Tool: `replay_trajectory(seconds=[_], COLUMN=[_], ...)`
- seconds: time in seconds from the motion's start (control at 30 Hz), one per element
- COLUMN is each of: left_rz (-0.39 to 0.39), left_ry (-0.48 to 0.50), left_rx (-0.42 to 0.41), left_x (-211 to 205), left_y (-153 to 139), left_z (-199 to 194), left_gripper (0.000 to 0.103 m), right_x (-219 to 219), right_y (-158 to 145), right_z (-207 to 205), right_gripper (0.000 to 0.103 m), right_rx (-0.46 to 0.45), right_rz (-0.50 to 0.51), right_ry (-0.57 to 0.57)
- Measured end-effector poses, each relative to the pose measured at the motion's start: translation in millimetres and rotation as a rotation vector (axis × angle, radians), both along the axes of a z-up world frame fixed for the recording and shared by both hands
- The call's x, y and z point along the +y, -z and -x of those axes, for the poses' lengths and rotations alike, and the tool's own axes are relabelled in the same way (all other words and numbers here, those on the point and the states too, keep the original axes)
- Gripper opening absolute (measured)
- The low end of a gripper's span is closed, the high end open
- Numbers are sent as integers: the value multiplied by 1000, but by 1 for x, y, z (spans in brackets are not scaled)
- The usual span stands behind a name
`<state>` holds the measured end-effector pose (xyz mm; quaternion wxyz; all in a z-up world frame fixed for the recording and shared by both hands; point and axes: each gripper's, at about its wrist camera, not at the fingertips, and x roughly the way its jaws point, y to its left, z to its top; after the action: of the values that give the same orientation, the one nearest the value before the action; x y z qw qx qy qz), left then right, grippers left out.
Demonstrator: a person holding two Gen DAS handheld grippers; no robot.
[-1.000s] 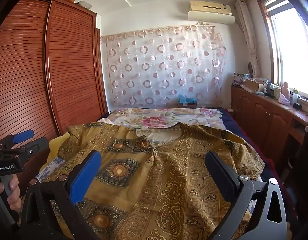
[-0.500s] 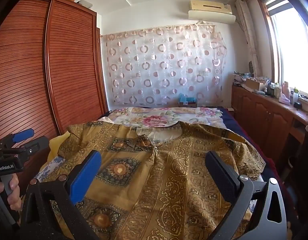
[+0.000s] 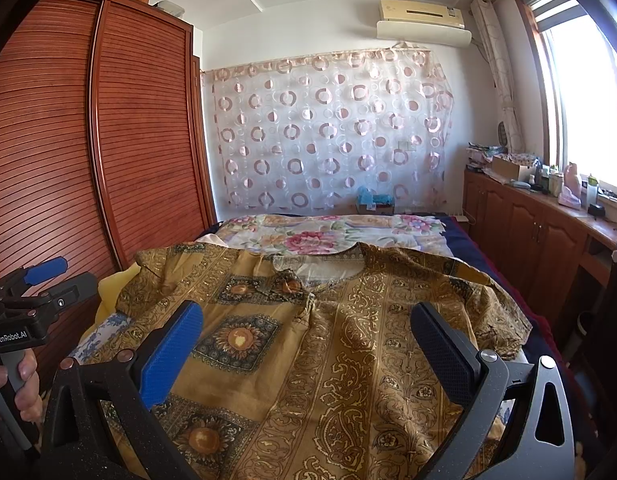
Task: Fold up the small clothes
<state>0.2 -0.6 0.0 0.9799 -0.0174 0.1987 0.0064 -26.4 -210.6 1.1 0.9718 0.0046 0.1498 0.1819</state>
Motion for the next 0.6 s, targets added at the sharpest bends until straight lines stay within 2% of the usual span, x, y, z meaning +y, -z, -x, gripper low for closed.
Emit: replay_trajectory(seconds=[0.6], left_rz=[-3], left_ry=[-1], left_rx=[-3], left_x=[0], left_y=[0], left_z=[0], left_gripper=[103], right_x=[-1], right_y=[2], right_z=[1], right_gripper=[103], right_rx=[2], right_rz=[0], right_ry=[4])
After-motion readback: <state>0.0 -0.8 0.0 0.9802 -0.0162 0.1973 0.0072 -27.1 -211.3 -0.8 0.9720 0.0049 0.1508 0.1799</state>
